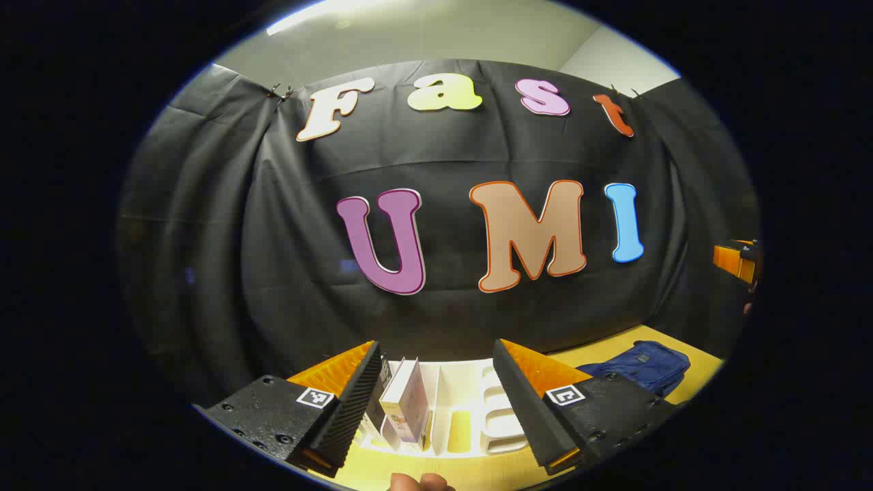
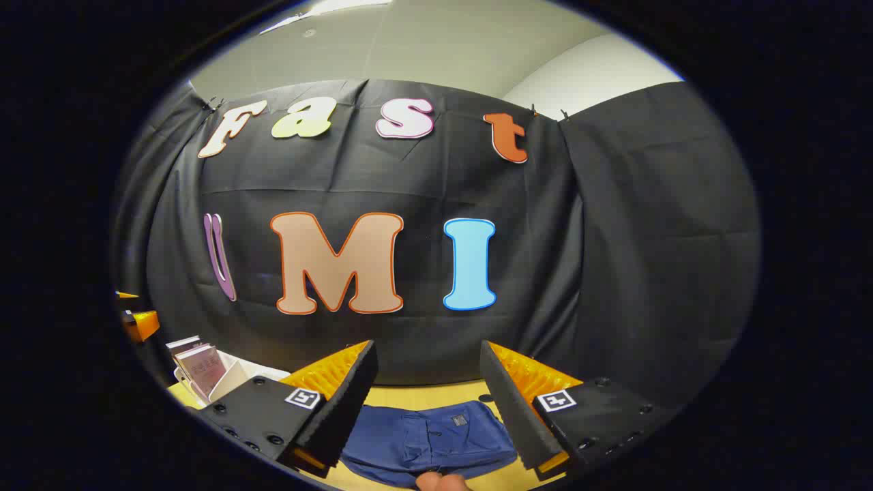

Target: Open the schoolbag, grab two books from the bookshelf and put them into the schoolbag.

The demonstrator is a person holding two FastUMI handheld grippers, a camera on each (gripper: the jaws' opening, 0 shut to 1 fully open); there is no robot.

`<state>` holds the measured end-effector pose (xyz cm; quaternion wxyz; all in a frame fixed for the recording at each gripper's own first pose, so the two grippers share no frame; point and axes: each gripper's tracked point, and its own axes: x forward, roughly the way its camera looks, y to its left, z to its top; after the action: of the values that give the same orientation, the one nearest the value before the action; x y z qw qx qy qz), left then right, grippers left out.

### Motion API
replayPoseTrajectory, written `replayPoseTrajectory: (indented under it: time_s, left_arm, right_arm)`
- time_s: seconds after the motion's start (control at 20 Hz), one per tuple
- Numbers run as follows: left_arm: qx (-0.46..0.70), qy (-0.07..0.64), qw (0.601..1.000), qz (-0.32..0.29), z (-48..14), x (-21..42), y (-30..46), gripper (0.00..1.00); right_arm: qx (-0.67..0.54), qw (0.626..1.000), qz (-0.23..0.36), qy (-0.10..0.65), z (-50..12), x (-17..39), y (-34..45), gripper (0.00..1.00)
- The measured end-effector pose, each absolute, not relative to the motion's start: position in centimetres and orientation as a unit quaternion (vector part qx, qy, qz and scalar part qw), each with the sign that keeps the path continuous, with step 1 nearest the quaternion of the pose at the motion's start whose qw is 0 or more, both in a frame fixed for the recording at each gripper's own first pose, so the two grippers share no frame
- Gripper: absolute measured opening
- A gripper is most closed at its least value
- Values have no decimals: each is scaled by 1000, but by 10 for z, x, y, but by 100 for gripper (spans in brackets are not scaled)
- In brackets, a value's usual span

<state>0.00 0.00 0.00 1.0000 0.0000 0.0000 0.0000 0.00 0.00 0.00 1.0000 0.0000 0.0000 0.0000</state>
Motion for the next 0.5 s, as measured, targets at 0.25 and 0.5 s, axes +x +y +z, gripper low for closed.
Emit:
replayPoseTrajectory:
  time_s: [0.25, 0.5]
  left_arm:
    - [2, 9, 1000, 7, -4, 1, 3, 96]
    - [5, 12, 1000, 4, -4, 4, 0, 96]
  right_arm:
    - [9, 1000, -3, 1, 0, 5, -4, 91]
    - [1, 1000, 2, 3, 1, 8, -1, 91]
